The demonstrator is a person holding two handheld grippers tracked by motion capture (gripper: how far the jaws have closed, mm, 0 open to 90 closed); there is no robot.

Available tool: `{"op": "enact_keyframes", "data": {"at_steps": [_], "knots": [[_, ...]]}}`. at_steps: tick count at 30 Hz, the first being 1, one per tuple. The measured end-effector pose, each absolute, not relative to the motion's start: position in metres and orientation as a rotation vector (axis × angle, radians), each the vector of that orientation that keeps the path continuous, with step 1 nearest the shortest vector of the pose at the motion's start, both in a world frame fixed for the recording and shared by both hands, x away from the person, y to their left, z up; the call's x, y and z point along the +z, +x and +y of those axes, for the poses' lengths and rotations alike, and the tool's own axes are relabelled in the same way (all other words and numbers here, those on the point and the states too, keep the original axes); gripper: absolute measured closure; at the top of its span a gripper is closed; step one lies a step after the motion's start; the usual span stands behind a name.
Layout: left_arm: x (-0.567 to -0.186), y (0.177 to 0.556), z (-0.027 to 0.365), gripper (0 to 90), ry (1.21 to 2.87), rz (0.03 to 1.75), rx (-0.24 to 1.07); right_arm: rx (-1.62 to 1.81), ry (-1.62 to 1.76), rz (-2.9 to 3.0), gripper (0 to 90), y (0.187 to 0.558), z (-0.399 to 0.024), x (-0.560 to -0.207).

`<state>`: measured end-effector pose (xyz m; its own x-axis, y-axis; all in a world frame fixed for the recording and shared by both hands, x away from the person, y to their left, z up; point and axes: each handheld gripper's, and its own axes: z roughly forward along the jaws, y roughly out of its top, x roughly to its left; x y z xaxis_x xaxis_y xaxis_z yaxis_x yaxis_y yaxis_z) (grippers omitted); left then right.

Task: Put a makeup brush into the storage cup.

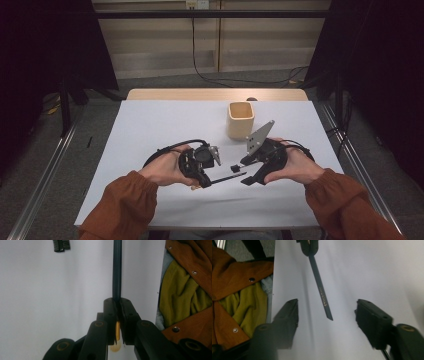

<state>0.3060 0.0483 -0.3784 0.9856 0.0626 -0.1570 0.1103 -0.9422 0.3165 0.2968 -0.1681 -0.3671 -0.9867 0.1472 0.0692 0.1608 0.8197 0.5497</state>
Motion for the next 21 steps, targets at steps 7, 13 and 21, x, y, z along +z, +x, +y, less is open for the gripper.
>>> {"op": "enact_keyframes", "data": {"at_steps": [7, 13, 21], "knots": [[-0.381, 0.306, 0.046, 84.5, 2.814, 0.120, -0.216, -0.752, -0.227, -3.005, 43.8, 0.305, -0.154, -0.369], [-0.381, 0.304, 0.046, 84.4, 2.822, 0.109, -0.217, -0.598, -0.161, -3.004, 49.1, 0.308, -0.141, -0.374], [-0.381, 0.305, 0.047, 84.4, 2.812, 0.120, -0.227, -0.564, -0.124, -2.983, 62.3, 0.309, -0.132, -0.377]]}}
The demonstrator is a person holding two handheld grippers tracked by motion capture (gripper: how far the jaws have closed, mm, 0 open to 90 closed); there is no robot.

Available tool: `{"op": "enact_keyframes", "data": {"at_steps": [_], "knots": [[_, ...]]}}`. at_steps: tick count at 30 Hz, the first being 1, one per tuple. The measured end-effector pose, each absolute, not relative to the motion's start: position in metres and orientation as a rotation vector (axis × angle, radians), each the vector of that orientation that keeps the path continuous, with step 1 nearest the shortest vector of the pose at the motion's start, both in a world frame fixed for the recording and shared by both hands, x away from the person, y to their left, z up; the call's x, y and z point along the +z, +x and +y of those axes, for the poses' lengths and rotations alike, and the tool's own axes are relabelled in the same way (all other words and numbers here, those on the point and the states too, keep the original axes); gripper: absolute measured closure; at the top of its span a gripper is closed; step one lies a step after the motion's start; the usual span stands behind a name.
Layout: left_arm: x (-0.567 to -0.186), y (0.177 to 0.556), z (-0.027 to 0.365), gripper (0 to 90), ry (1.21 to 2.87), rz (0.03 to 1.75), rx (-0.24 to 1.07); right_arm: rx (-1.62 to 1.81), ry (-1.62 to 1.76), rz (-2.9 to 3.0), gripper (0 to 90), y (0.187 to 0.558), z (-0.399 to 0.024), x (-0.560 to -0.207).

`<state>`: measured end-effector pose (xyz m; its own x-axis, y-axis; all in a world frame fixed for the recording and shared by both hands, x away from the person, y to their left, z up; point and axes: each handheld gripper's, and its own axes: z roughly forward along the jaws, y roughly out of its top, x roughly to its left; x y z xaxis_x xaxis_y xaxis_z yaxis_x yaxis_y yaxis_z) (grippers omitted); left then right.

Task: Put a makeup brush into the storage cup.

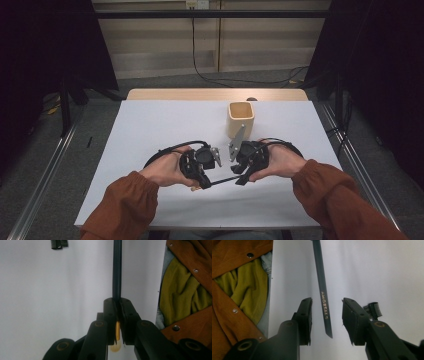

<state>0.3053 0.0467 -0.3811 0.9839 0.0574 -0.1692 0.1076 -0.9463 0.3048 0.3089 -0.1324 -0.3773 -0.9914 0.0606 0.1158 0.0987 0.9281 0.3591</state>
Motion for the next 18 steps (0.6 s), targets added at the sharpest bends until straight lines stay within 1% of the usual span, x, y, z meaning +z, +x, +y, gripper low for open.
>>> {"op": "enact_keyframes", "data": {"at_steps": [2, 3, 4, 6, 7, 8, 9, 10, 12, 13, 15, 18], "knots": [[-0.3821, 0.3045, 0.0464, 84.4, 2.823, 0.121, -0.188, -0.557, -0.131, -2.984, 64.4, 0.3095, -0.1320, -0.3776], [-0.3827, 0.3052, 0.0467, 84.4, 2.815, 0.125, -0.222, -0.555, -0.134, -2.980, 64.6, 0.3095, -0.1317, -0.3783], [-0.3829, 0.3044, 0.0466, 84.4, 2.816, 0.133, -0.191, -0.548, -0.129, -2.986, 64.6, 0.3098, -0.1312, -0.3787], [-0.3829, 0.3050, 0.0467, 84.5, 2.809, 0.134, -0.216, -0.536, -0.126, -2.982, 67.0, 0.3096, -0.1304, -0.3799], [-0.3829, 0.3047, 0.0463, 84.4, 2.818, 0.128, -0.199, -0.538, -0.117, -2.987, 67.1, 0.3098, -0.1295, -0.3808], [-0.3833, 0.3036, 0.0459, 84.4, 2.814, 0.129, -0.211, -0.548, -0.110, -2.982, 69.3, 0.3101, -0.1287, -0.3814], [-0.3854, 0.2998, 0.0450, 84.4, 2.782, 0.175, -0.213, -0.546, -0.105, -2.976, 70.8, 0.3096, -0.1280, -0.3818], [-0.3835, 0.3016, 0.0451, 84.4, 2.802, 0.136, -0.228, -0.542, -0.106, -2.977, 71.6, 0.3093, -0.1272, -0.3822], [-0.3852, 0.2995, 0.0448, 84.4, 2.778, 0.175, -0.205, -0.534, -0.105, -2.971, 75.0, 0.3090, -0.1261, -0.3830], [-0.3836, 0.3023, 0.0456, 84.4, 2.798, 0.131, -0.202, -0.535, -0.105, -2.970, 76.0, 0.3090, -0.1259, -0.3830], [-0.3831, 0.3032, 0.0465, 84.4, 2.800, 0.119, -0.226, -0.554, -0.101, -2.959, 79.8, 0.3091, -0.1258, -0.3829], [-0.3845, 0.3023, 0.0471, 84.4, 2.795, 0.129, -0.205, -0.553, -0.107, -2.948, 82.7, 0.3092, -0.1260, -0.3842]]}}
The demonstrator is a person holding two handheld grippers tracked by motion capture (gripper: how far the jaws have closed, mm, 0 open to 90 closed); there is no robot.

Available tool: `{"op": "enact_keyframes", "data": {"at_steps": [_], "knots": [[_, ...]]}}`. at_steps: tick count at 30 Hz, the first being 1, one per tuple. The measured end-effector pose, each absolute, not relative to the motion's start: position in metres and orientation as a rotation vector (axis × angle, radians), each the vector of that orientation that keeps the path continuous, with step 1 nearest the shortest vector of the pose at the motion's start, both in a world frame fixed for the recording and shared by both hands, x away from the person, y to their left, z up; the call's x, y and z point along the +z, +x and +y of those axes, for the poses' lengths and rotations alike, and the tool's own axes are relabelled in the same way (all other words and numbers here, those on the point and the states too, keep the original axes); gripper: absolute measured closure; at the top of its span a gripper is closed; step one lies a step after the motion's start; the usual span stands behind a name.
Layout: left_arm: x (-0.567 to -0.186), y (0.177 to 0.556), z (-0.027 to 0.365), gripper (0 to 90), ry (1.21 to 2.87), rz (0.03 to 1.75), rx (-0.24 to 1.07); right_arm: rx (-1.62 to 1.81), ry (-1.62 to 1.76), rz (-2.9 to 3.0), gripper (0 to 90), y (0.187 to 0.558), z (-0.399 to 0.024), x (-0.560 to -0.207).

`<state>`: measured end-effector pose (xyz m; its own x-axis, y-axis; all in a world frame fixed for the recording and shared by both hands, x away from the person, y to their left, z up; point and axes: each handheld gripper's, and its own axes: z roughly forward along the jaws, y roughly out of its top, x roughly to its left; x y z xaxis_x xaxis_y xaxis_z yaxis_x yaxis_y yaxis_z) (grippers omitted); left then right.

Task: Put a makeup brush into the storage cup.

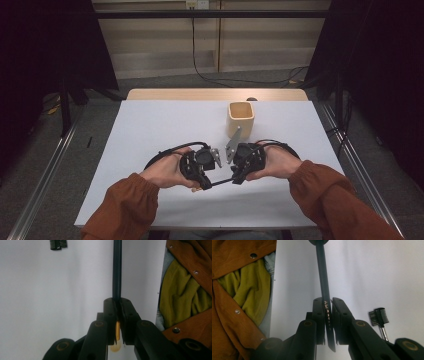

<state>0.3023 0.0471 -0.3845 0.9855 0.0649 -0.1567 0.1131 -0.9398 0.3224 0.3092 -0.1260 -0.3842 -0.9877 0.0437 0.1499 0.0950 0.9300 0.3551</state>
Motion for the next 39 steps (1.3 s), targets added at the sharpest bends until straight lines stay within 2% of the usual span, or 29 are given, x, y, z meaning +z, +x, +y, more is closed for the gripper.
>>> {"op": "enact_keyframes", "data": {"at_steps": [14, 19, 22, 26, 33, 39], "knots": [[-0.386, 0.304, 0.047, 83.5, 2.779, 0.090, -0.230, -0.563, -0.069, -2.917, 85.3, 0.309, -0.130, -0.387], [-0.387, 0.306, 0.049, 79.7, 2.738, 0.123, -0.236, -0.568, -0.084, -2.911, 85.2, 0.311, -0.133, -0.390], [-0.388, 0.306, 0.052, 71.7, 2.712, 0.142, -0.192, -0.555, -0.121, -2.917, 85.3, 0.312, -0.133, -0.392], [-0.388, 0.308, 0.056, 56.5, 2.681, 0.188, -0.167, -0.568, -0.147, -2.904, 85.3, 0.315, -0.135, -0.395], [-0.389, 0.313, 0.063, 22.6, 2.649, 0.260, -0.090, -0.593, -0.166, -2.884, 85.3, 0.316, -0.137, -0.395], [-0.390, 0.316, 0.068, 5.6, 2.617, 0.284, -0.038, -0.628, -0.196, -2.890, 85.3, 0.316, -0.143, -0.395]]}}
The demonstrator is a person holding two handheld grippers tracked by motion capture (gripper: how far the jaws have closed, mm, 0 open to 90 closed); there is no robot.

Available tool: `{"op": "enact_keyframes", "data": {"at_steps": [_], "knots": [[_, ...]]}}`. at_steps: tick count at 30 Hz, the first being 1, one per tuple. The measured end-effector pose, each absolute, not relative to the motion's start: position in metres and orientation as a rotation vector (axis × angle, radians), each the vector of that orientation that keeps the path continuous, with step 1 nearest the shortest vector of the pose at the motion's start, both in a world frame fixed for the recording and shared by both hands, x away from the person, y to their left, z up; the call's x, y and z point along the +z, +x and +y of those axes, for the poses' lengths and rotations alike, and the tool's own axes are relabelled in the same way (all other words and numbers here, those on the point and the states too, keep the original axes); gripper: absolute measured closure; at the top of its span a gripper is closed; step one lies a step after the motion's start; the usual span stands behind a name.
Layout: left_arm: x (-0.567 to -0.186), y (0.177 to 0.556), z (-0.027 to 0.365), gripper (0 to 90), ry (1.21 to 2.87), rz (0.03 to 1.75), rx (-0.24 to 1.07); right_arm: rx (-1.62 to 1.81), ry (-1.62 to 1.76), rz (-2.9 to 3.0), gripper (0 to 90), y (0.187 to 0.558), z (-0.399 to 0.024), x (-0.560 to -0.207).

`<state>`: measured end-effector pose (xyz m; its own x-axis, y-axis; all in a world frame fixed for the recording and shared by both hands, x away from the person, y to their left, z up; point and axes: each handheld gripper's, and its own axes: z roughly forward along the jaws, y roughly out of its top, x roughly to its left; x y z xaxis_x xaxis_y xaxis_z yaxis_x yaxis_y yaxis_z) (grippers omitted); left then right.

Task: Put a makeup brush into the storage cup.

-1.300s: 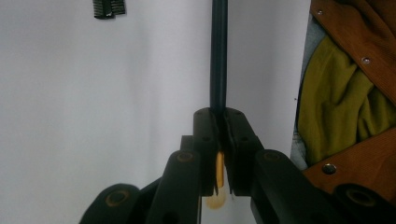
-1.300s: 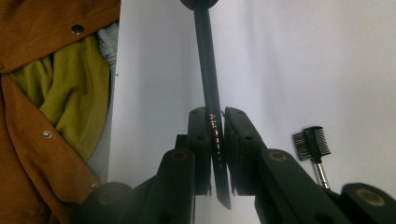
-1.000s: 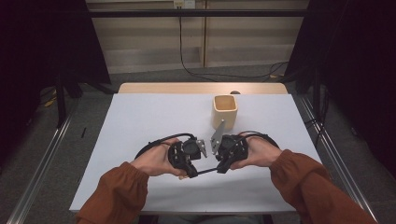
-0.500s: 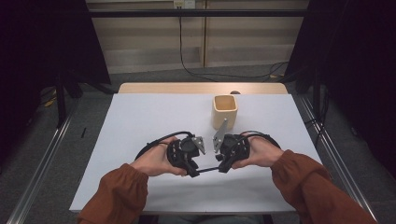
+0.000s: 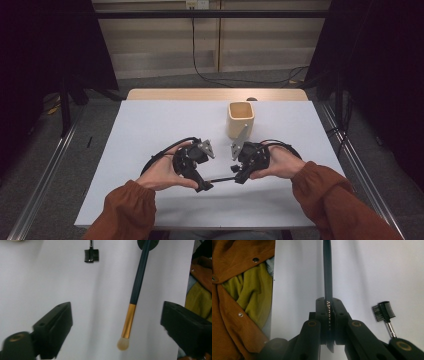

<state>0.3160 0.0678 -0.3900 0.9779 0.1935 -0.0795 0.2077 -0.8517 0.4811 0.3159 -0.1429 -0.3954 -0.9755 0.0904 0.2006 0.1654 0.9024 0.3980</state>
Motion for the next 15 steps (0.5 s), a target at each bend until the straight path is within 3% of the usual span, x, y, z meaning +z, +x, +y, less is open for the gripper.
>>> {"op": "enact_keyframes", "data": {"at_steps": [15], "knots": [[-0.390, 0.313, 0.093, 4.6, 2.456, 0.397, 0.039, -0.740, -0.306, -2.897, 85.3, 0.309, -0.162, -0.395]]}}
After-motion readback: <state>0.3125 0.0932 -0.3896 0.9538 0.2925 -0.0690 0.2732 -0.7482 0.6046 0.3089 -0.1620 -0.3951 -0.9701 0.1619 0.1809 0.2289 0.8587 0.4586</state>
